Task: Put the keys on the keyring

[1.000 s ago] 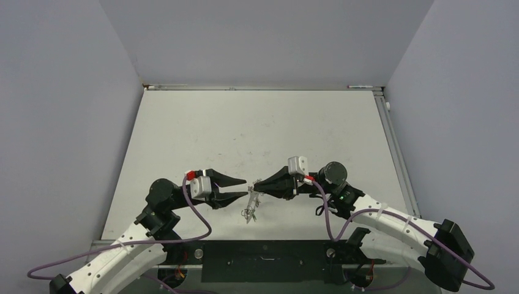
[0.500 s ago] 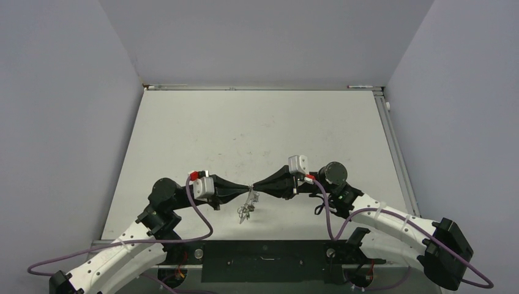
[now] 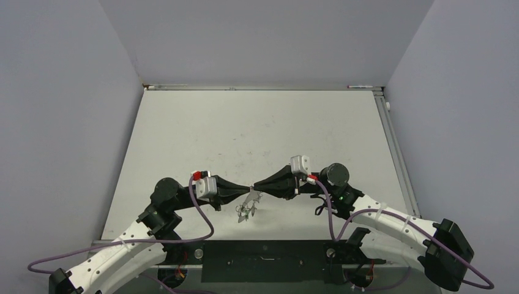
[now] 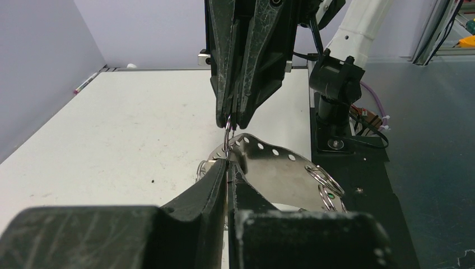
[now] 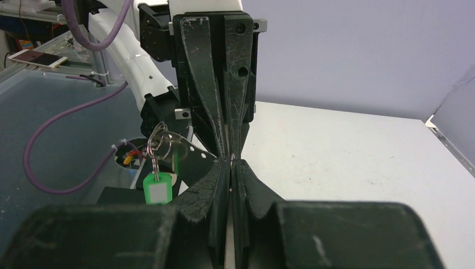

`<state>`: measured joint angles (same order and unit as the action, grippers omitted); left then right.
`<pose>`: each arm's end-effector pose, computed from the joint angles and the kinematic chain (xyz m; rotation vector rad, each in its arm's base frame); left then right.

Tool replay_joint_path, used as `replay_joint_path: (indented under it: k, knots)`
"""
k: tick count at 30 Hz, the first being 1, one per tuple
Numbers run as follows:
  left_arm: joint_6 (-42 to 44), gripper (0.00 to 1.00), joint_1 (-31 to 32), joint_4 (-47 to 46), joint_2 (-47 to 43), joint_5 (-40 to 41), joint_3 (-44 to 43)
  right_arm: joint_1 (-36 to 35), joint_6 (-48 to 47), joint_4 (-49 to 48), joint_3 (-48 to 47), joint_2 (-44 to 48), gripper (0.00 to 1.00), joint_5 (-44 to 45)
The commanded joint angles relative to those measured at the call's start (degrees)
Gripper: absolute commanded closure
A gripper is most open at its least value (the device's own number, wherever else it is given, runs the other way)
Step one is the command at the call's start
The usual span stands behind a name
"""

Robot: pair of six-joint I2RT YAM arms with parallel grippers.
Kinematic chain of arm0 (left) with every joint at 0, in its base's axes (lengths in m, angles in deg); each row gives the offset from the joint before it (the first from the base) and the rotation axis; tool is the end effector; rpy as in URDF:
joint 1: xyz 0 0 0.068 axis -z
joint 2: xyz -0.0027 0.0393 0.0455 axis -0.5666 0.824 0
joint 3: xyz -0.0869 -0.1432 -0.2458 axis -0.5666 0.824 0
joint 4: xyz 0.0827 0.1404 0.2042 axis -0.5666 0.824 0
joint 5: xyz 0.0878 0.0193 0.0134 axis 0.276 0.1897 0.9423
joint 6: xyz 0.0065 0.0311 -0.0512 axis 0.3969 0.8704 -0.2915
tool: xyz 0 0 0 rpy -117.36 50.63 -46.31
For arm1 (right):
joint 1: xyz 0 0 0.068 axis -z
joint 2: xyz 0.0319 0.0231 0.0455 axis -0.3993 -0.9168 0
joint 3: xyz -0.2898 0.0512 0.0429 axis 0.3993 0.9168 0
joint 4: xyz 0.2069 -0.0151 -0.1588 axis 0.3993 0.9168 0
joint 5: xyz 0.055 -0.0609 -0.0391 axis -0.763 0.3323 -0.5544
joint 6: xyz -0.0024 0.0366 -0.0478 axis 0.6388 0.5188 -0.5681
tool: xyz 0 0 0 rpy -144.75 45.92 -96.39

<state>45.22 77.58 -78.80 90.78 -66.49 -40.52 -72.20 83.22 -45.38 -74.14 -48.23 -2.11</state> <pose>0.0812 -0.1124 0.3036 1.0400 1.1343 -1.0709 0.1111 0.1774 0.3248 -1.2138 0.9529 1.3352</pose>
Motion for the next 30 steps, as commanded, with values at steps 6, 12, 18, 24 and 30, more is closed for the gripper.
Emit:
replay_joint_path:
  k: [6, 12, 18, 24, 30]
  knots:
    - [0.5, 0.72, 0.4, -0.4, -0.8, 0.6, -1.0, 0.3, -0.3, -5.9, -0.6, 1.7, 0.95, -0.1]
    - [0.5, 0.49, 0.4, -1.3, -2.0, 1.5, -0.5, 0.3, 0.7, -6.9, -0.2, 0.2, 0.95, -1.7]
    - [0.1, 0.51, 0.4, -2.0, -1.6, 0.9, -0.4, -0.4, 1.1, -7.5, -0.7, -1.1, 0.95, -2.6]
    - [-0.5, 0.61, 0.4, -2.3, -0.9, 0.7, -0.5, -1.5, 0.7, -7.6, -1.3, -2.3, 0.95, -2.5]
    - [-0.4, 0.75, 0.4, -2.2, -0.4, 0.6, -0.5, -2.6, 0.4, -7.7, -1.7, -2.6, 0.95, -2.2]
